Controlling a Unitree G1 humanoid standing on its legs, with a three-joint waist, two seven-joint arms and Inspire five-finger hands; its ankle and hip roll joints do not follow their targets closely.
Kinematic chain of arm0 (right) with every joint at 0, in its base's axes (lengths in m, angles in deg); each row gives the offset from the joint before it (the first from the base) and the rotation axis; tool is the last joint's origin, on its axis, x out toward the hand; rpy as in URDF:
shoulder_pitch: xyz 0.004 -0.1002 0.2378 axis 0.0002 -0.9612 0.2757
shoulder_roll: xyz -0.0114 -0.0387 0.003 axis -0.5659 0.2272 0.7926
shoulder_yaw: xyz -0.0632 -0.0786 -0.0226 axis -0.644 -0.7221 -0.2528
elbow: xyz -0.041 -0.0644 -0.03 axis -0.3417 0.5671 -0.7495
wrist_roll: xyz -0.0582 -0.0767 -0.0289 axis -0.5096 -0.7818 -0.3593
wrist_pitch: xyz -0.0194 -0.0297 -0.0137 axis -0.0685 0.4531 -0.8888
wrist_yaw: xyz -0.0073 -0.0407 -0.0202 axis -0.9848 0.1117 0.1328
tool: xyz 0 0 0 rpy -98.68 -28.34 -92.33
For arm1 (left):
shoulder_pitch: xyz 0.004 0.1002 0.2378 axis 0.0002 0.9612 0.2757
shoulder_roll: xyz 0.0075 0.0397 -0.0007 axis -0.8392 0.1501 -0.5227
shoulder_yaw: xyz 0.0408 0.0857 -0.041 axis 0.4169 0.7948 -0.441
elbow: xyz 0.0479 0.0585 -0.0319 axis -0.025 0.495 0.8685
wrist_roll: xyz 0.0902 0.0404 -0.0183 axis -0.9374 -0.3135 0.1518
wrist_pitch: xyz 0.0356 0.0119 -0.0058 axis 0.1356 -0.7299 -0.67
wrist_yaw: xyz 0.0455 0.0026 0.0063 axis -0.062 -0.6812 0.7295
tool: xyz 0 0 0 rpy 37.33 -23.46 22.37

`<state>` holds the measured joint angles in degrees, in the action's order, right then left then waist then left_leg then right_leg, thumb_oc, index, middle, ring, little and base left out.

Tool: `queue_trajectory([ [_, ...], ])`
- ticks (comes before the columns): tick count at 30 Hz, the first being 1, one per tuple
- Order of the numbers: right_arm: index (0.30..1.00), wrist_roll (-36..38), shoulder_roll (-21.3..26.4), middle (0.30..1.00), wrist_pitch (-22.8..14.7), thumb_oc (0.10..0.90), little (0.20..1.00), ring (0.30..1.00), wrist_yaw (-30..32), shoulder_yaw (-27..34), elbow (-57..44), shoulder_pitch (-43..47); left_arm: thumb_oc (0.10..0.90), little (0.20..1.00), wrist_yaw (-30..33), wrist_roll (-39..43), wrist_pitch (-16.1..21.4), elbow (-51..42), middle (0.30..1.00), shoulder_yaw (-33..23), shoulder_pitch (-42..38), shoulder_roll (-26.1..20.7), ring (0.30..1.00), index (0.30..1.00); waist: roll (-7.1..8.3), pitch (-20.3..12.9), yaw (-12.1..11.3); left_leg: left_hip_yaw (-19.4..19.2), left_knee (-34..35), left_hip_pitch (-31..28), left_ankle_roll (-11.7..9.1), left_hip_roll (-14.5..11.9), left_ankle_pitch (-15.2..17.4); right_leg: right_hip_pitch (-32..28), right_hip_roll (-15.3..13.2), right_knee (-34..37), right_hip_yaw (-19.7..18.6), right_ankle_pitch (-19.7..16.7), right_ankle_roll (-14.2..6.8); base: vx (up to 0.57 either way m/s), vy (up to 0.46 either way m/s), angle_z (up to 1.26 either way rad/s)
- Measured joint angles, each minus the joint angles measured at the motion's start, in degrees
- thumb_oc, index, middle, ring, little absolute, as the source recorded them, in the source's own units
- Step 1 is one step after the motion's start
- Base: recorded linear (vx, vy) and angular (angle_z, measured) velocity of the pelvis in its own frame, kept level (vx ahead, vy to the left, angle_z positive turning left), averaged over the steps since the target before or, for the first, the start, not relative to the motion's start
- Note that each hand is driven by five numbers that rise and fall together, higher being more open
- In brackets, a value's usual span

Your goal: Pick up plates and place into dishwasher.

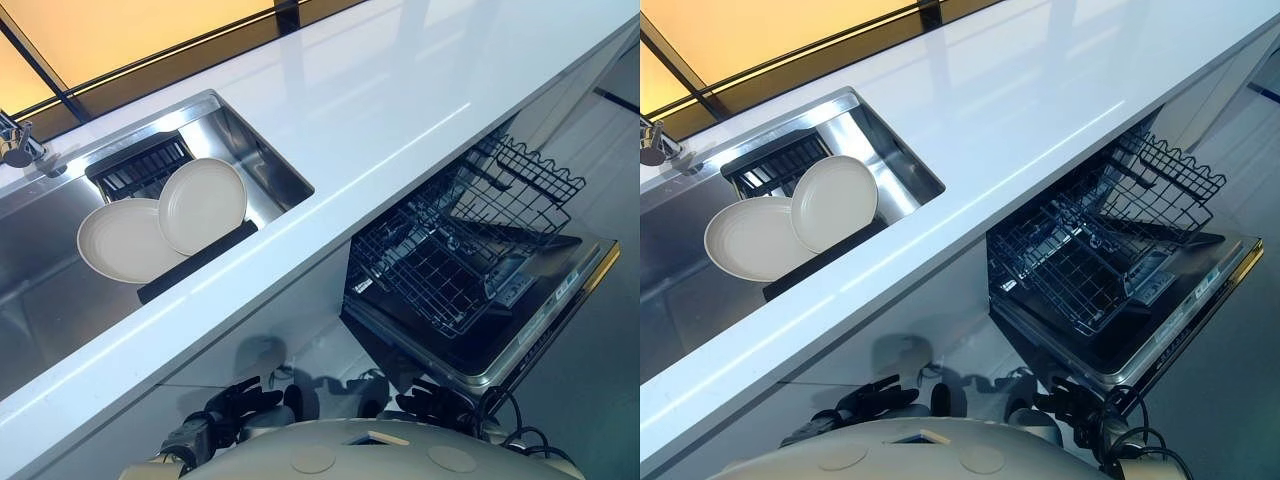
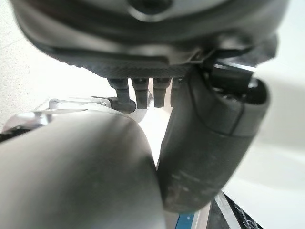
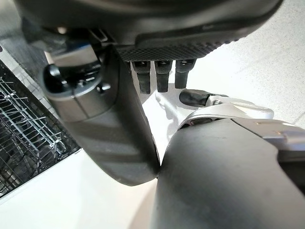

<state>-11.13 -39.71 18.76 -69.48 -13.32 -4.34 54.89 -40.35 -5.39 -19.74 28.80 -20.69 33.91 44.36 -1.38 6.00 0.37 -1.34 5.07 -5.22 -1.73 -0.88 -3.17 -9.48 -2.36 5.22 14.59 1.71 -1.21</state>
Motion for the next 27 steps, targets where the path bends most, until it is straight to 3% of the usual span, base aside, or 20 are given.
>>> queue_trajectory([
  [8, 0.9, -0.4, 0.0, 0.9, 0.0, 0.8, 0.9, 0.9, -0.3, -0.2, 0.0, 0.1, 0.8, 0.9, -0.8, 0.2, 1.1, 0.0, 0.9, 0.0, 0.0, 0.0, 0.9, 0.9, 0.13, 0.0, 0.0, 0.0, 0.0, 0.0, 0.0, 0.0, 0.0, 0.0, 0.0, 0.0, 0.0, 0.0, 0.0, 0.0, 0.0, 0.0],
  [10, 0.9, -0.4, 0.0, 0.9, 0.1, 0.8, 0.9, 0.9, -0.4, -0.6, -0.3, 0.1, 0.8, 0.9, -1.7, 0.1, 2.7, -0.9, 0.9, 0.2, 0.3, -0.1, 0.9, 0.9, 0.23, 0.1, 0.0, 0.0, 0.0, 0.0, 0.0, 0.0, 0.0, 0.0, 0.0, 0.0, 0.0, 0.0, 0.0, -0.02, 0.003, 0.0],
  [14, 0.9, -1.2, 0.0, 0.9, 1.2, 0.8, 0.9, 0.9, -0.5, -1.2, -2.2, 0.0, 0.8, 0.9, -3.2, -1.3, 6.8, -4.4, 0.9, 5.6, 0.5, -0.9, 0.9, 0.9, 0.34, 0.1, 0.0, 0.0, 0.0, 0.0, 0.0, 0.0, 0.0, 0.0, 0.0, 0.0, 0.1, 0.0, 0.0, -0.04, 0.008, 0.01],
  [18, 0.9, -2.3, 0.1, 0.9, 2.7, 0.8, 0.9, 0.9, -0.9, -1.3, -3.8, 0.1, 0.8, 0.9, -6.6, -8.9, 10.5, -14.5, 0.9, 13.2, -0.5, -3.3, 0.9, 0.9, 0.33, 0.1, 0.2, 0.0, 0.0, 0.3, 0.0, 0.0, 0.0, 0.3, 0.0, 0.0, 0.1, 0.0, 0.0, -0.04, 0.023, 0.0],
  [21, 0.9, -2.3, 0.5, 0.9, 3.6, 0.8, 0.9, 0.9, -1.0, -2.4, -4.9, 0.3, 0.8, 0.9, -10.3, -12.0, 11.1, -22.6, 0.9, 18.0, -1.6, -5.8, 0.9, 0.9, 0.24, 0.1, 0.4, 0.0, 0.0, 1.0, 0.0, 0.0, -0.1, 1.1, 0.0, 0.0, 0.0, 0.0, 0.0, -0.04, 0.026, -0.01],
  [25, 0.9, -2.3, 1.0, 0.9, 4.5, 0.8, 0.9, 0.9, -1.4, -3.3, -6.0, 0.6, 0.8, 0.9, -14.3, -13.4, 11.0, -35.6, 0.9, 23.6, -1.6, -8.7, 0.9, 0.9, -0.32, 0.6, 0.7, 0.2, 0.0, 1.4, 0.0, 0.0, -0.3, 1.5, 0.0, 0.0, -0.1, -0.1, 0.0, -0.06, 0.02, 0.04],
  [27, 0.9, -2.3, 1.5, 0.9, 4.3, 0.8, 0.9, 0.9, -1.3, -3.4, -6.2, 1.1, 0.8, 0.9, -18.9, -9.8, 9.1, -44.2, 0.9, 25.2, -1.6, -10.2, 0.9, 0.9, -1.05, 1.4, 0.7, 0.9, 0.0, 2.0, 0.0, 0.0, -0.7, 1.8, 0.0, 0.0, 0.1, -0.1, 0.1, -0.06, -0.007, 0.12],
])
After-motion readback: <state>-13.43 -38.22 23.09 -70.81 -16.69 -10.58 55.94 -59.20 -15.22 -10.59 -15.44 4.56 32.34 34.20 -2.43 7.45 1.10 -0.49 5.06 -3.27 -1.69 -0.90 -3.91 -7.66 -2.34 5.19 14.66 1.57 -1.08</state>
